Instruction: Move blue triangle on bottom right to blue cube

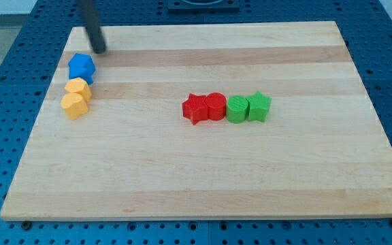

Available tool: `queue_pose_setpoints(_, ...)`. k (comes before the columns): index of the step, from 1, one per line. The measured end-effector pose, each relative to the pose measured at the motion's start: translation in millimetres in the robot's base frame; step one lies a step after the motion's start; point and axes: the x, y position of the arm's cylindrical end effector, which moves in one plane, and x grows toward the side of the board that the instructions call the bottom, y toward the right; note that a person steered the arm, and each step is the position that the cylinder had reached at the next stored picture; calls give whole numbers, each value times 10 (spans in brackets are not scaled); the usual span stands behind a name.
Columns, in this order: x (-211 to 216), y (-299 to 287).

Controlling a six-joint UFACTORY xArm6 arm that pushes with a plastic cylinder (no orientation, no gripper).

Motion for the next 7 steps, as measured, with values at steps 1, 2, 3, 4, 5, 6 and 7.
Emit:
queue_pose_setpoints(1, 176, -467)
queue_pose_setpoints(2, 458, -482)
queue_pose_setpoints(3, 963, -482)
queue_pose_setpoints(4, 1081, -482)
queue_pose_setpoints(5, 1001, -397)
queue_pose_setpoints(6, 988, -168)
queue_pose_setpoints(7, 988, 55)
